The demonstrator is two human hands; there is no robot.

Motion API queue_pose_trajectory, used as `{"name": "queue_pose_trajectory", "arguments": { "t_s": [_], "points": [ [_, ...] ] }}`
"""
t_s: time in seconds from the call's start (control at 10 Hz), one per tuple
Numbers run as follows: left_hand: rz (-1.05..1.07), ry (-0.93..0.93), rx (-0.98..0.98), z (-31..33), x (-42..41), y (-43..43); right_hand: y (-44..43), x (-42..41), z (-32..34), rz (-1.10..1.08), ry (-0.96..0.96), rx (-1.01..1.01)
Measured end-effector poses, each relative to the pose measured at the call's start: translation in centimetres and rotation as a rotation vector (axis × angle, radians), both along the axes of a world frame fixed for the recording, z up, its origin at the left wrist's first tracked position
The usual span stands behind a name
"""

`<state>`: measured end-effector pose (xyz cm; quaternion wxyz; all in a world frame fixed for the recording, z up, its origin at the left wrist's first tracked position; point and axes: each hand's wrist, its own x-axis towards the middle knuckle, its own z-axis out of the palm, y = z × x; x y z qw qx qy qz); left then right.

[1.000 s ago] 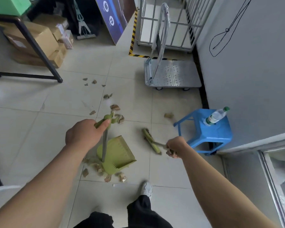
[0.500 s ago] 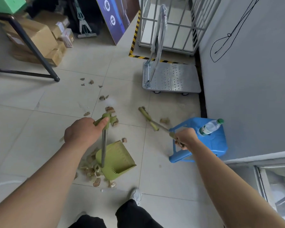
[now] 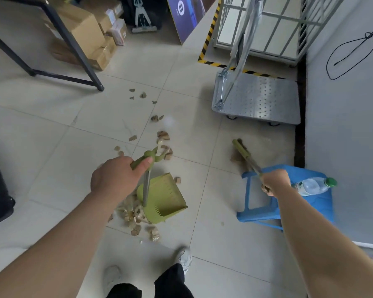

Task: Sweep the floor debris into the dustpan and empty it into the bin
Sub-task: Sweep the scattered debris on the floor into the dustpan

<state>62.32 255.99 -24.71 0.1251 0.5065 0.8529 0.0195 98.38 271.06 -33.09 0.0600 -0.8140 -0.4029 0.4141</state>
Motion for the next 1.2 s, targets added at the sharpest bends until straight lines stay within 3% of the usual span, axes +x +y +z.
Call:
{"name": "queue_pose_trajectory", "arguments": {
  "t_s": [0.1,0.2,0.3,0.5,0.6,0.7,0.8,1.0,1.2],
  "points": [
    [0.025,-0.001,-0.013,-0.6,-0.2,-0.6,0.0,-2.4,-0.9,0.16,-0.018,-0.12],
    [0.033,0.015,-0.027,-0.6,-0.5,-1.5,-1.4,-5.4,-1.4,0.098,0.033,-0.074],
    [0.032,0.023,-0.014,-0.3,-1.5,-2.2,-3.0,-8.2,0.1,0.23,-0.001,-0.108],
    [0.072,0.04,-0.019,0.5,-4.7,-3.3,-5.0,-12.5,0.4,0.69,-0.25,-0.207],
    [0.099,0.02,-0.03,0.8,-7.0,-4.2,-6.2,-15.5,2.6,0.42,-0.078,-0.257],
    [0.129,-0.018,-0.026,1.2,-9.5,-5.3,-7.3,-17.9,4.0,0.079,0.147,-0.163],
    [0.165,-0.02,-0.003,1.7,-12.0,-6.4,-8.4,-20.6,4.1,0.246,0.12,-0.247],
    [0.225,-0.053,0.028,2.2,-16.5,-8.9,-11.8,-26.7,4.4,0.321,0.143,-0.317],
    [0.278,-0.076,0.019,2.3,-19.9,-10.4,-11.2,-29.7,4.2,0.12,0.197,-0.447]
  ]
}}
